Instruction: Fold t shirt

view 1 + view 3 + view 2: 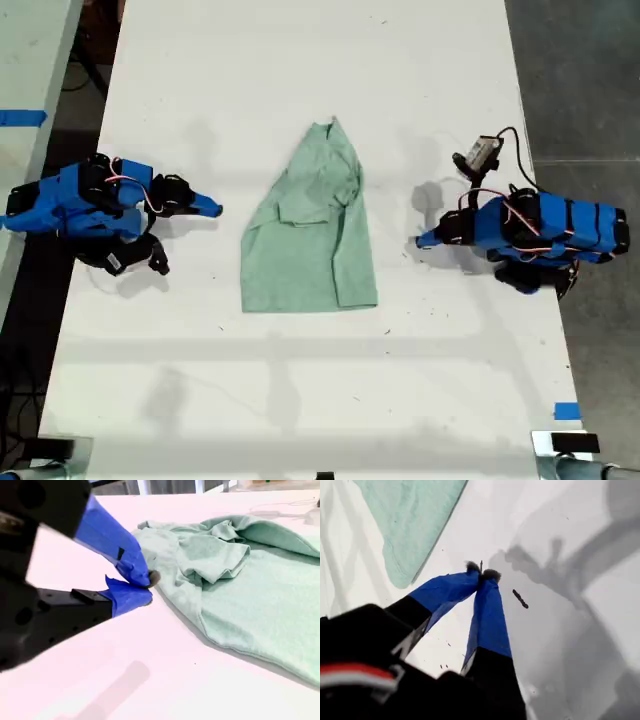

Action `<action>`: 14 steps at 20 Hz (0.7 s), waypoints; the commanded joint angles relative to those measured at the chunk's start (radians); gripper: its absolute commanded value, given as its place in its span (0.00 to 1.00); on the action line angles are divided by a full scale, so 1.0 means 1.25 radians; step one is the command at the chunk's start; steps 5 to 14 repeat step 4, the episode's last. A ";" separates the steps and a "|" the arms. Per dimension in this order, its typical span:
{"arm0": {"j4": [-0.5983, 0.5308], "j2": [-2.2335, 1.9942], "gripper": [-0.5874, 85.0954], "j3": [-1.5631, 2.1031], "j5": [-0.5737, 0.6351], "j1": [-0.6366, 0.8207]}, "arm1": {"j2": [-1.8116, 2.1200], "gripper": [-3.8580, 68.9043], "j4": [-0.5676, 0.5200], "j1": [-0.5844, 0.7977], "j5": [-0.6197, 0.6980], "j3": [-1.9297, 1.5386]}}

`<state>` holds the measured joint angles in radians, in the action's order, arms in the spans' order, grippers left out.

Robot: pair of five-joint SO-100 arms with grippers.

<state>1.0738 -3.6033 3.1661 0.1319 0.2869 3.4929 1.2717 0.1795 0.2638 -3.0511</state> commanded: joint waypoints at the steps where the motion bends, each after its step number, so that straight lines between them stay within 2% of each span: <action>1: 0.000 -0.004 0.01 -0.001 -0.012 -0.001 | 0.013 0.07 0.006 -0.007 -0.006 -0.044; 14: 0.000 -0.004 0.01 -0.001 -0.012 -0.001 | 0.013 0.07 0.006 -0.007 -0.006 -0.044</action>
